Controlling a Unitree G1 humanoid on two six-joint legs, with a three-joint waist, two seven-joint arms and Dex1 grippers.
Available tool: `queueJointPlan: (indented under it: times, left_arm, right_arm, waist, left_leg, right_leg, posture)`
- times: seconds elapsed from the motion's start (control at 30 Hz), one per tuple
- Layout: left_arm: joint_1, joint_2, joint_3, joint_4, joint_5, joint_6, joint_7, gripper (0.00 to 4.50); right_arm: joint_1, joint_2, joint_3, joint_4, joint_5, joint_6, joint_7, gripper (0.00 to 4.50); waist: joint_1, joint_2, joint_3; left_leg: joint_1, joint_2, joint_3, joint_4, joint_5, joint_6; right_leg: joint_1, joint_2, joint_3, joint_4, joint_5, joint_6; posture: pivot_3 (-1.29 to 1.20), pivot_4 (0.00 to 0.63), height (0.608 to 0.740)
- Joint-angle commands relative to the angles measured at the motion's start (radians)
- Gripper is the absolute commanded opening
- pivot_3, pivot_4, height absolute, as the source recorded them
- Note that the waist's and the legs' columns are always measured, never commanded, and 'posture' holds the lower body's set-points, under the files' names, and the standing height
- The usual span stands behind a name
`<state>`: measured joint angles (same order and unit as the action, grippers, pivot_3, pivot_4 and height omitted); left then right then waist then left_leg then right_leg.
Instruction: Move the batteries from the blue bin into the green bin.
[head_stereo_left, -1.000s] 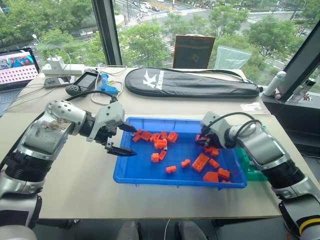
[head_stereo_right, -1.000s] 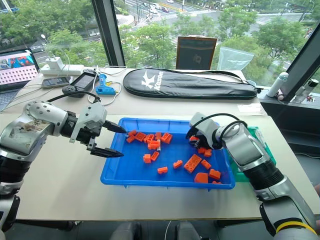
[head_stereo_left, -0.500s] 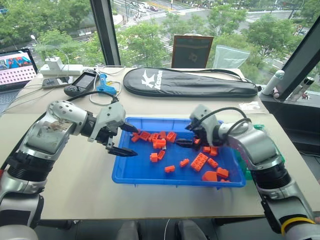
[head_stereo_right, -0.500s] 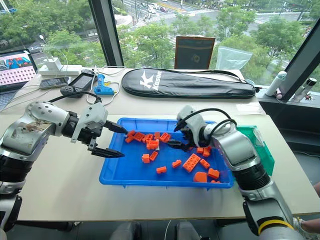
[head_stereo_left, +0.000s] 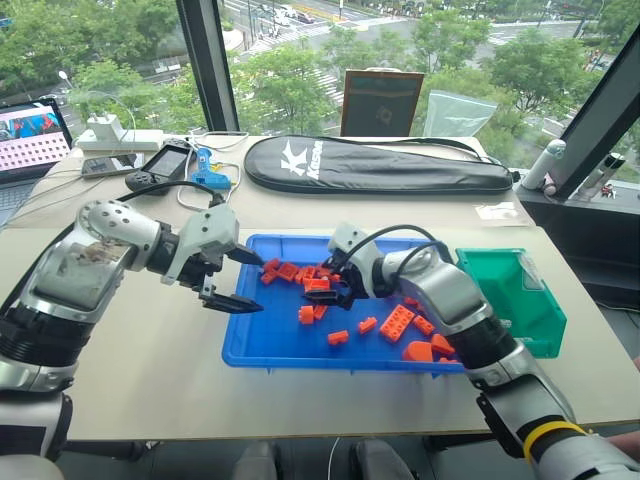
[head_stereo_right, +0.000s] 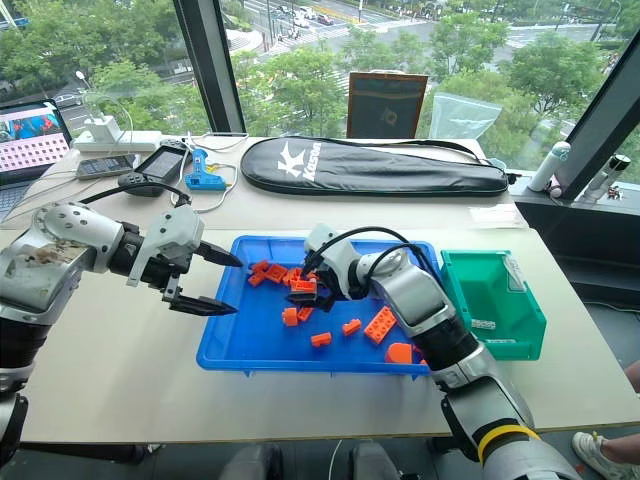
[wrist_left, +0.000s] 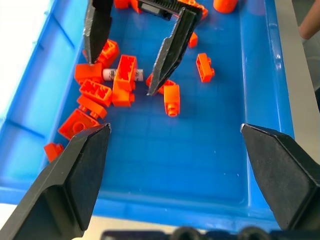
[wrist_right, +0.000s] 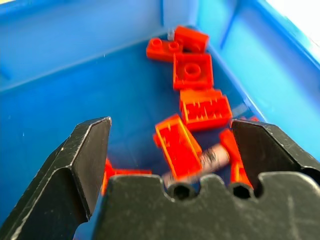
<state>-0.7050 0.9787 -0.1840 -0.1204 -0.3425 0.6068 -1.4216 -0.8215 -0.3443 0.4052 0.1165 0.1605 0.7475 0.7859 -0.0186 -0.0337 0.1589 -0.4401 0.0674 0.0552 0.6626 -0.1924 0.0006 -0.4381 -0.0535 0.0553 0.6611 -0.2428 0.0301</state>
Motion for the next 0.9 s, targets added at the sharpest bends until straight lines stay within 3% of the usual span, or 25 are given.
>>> queueJointPlan:
  times: [0.03, 0.37, 0.7, 0.9]
  left_arm:
    - [-0.002, 0.019, 0.041, -0.041, -0.016, 0.013, 0.011, 4.50]
    - [-0.016, 0.011, 0.030, -0.030, -0.017, 0.009, 0.018, 4.50]
    - [-0.055, -0.030, -0.001, 0.012, 0.001, -0.018, 0.004, 4.50]
    - [-0.066, -0.047, -0.013, 0.031, 0.011, -0.036, -0.010, 4.50]
  right_arm:
    - [-0.027, 0.019, 0.015, 0.047, -0.039, -0.086, 0.010, 3.94]
    - [-0.005, 0.004, 0.027, 0.014, -0.095, -0.122, 0.033, 0.65]
    - [0.009, -0.099, -0.196, -0.282, 0.043, 0.100, 0.046, 0.64]
    - [0.120, -0.324, -0.282, -0.387, 0.071, 0.213, 0.073, 0.64]
  waist:
    - [0.004, 0.000, 0.000]
    - [0.003, 0.000, 0.000]
    - [0.006, 0.000, 0.000]
    - [0.015, 0.000, 0.000]
  left_leg:
    - [0.000, 0.000, 0.000, 0.000, 0.000, 0.000]
    - [0.000, 0.000, 0.000, 0.000, 0.000, 0.000]
    - [0.000, 0.000, 0.000, 0.000, 0.000, 0.000]
    - [0.000, -0.001, 0.000, 0.000, 0.000, 0.000]
  right_leg:
    - [0.000, 0.000, 0.000, 0.000, 0.000, 0.000]
    - [0.000, 0.000, 0.000, 0.001, 0.000, 0.000]
    - [0.000, 0.000, 0.000, 0.001, 0.000, 0.000]
    - [0.000, 0.000, 0.000, 0.000, 0.000, 0.000]
  posture:
    - [0.00, 0.150, 0.733]
    - [0.00, 0.150, 0.733]
    - [0.00, 0.150, 0.733]
    - [0.00, 0.150, 0.733]
